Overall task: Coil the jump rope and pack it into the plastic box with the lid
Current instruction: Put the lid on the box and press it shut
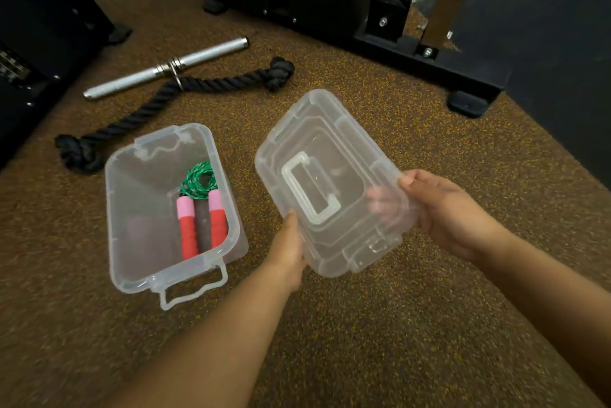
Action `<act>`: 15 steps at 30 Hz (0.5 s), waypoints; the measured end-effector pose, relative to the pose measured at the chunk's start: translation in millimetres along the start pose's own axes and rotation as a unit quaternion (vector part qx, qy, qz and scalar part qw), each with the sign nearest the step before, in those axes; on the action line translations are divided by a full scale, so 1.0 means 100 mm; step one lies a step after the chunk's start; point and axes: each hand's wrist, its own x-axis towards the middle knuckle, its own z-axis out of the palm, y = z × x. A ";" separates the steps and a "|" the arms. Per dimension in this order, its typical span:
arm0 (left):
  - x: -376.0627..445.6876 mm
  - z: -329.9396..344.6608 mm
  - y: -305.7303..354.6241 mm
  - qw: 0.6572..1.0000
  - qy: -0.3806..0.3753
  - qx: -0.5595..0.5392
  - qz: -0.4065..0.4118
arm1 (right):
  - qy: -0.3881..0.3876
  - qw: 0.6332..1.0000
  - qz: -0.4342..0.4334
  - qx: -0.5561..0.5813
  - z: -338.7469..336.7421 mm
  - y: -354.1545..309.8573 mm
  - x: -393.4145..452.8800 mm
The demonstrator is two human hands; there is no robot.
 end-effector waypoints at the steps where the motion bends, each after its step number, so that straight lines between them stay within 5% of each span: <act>1: -0.02 -0.02 0.01 0.999 -0.009 -0.034 0.002 | -0.019 0.998 0.013 0.051 -0.06 0.01 0.01; 6: -0.17 -0.13 0.09 0.997 -0.026 -0.056 0.043 | 0.012 0.998 0.060 0.008 -0.16 0.11 0.05; 11: -0.35 -0.38 0.43 0.987 -0.026 0.055 0.147 | 0.026 0.993 0.070 -0.087 -0.05 0.21 0.14; 15: -0.48 -0.80 0.72 0.964 0.062 0.133 0.222 | 0.016 0.992 0.029 -0.120 0.41 0.16 0.24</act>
